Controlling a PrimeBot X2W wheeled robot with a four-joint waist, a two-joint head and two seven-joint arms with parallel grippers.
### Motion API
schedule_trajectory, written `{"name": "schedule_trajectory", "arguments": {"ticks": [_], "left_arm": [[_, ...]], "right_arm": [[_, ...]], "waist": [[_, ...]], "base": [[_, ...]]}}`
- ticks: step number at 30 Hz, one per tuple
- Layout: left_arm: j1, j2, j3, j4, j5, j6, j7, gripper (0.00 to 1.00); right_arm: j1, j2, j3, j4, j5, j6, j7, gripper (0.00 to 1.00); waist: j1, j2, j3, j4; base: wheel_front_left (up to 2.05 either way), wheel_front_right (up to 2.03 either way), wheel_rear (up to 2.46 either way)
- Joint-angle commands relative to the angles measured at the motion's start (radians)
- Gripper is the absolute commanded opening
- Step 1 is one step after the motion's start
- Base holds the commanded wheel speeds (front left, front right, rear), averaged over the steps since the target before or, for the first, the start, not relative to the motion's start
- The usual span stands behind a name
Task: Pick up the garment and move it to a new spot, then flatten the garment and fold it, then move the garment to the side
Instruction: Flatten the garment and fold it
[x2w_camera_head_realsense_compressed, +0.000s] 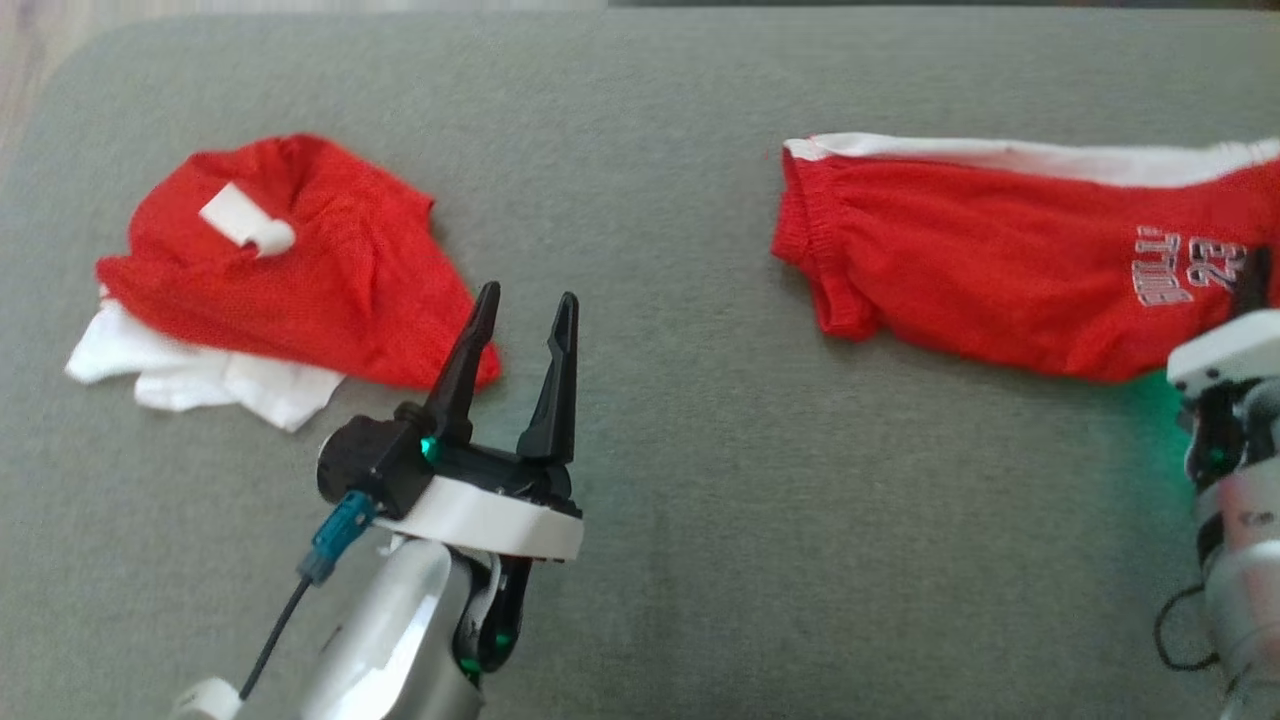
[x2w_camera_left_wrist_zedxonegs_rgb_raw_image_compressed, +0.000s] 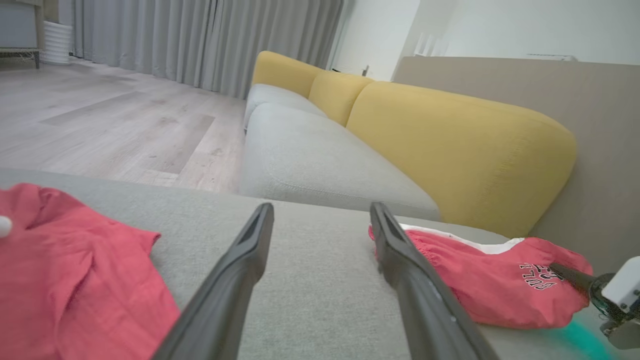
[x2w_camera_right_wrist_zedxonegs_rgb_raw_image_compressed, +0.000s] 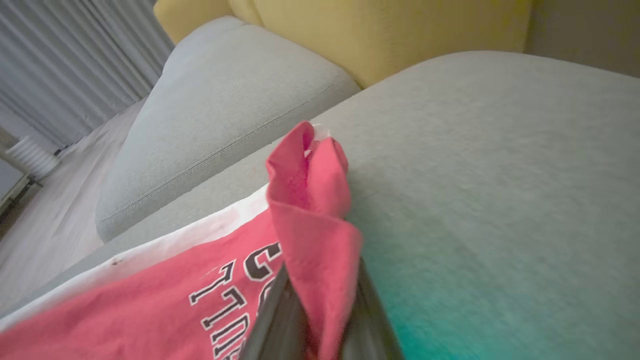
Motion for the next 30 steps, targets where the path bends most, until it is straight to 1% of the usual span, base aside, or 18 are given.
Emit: {"name": "schedule_trajectory", "arguments": {"ticks": [1,3,9,13,18,23,26,30], "left_arm": [[-0.004,0.006,0.044,-0.032,0.013,-0.005,-0.005,1.0],[0.008,0.006,0.048,-0.034,0.017,-0.009,-0.005,1.0],[0.027,0.006,0.051,-0.039,0.025,-0.014,-0.005,1.0],[0.028,0.006,0.049,-0.039,0.029,-0.018,-0.005,1.0],[0.029,0.006,0.045,-0.028,0.031,-0.021,-0.005,1.0],[0.039,0.006,0.05,-0.019,0.031,-0.021,-0.005,1.0],[0.045,0.006,0.054,-0.017,0.029,-0.02,-0.005,1.0],[0.055,0.006,0.056,-0.013,0.023,-0.018,-0.005,1.0]], "right_arm": [[0.009,0.012,-0.003,-0.034,0.011,-0.001,-0.018,0.0],[0.035,0.029,-0.03,-0.044,0.015,-0.001,-0.025,0.0],[0.091,0.08,-0.06,-0.092,0.007,-0.001,-0.034,0.0],[0.096,0.096,-0.077,-0.122,-0.002,-0.001,-0.036,0.0],[0.089,0.109,-0.081,-0.164,-0.01,-0.001,-0.039,0.0],[0.082,0.128,-0.033,-0.216,-0.01,-0.001,-0.04,0.0],[0.083,0.141,0.029,-0.253,0.008,-0.001,-0.04,0.0],[0.095,0.154,0.139,-0.303,0.047,-0.001,-0.032,0.0]], "waist": [[0.0001,0.0,-0.039,-0.042],[0.0001,0.0,-0.051,-0.056],[0.0001,0.0,-0.064,-0.086],[0.0001,0.0,-0.057,-0.087],[0.0001,0.0,-0.062,-0.069],[0.0001,0.0,-0.084,-0.045],[0.0001,0.0,-0.101,-0.029],[0.0001,0.0,-0.122,-0.009]], "base": [[0.0,0.0,0.0],[0.0,0.0,0.0],[0.0,0.0,0.0],[0.0,0.0,0.0],[0.0,0.0,0.0],[0.0,0.0,0.0],[0.0,0.0,0.0],[0.0,0.0,0.0]]}}
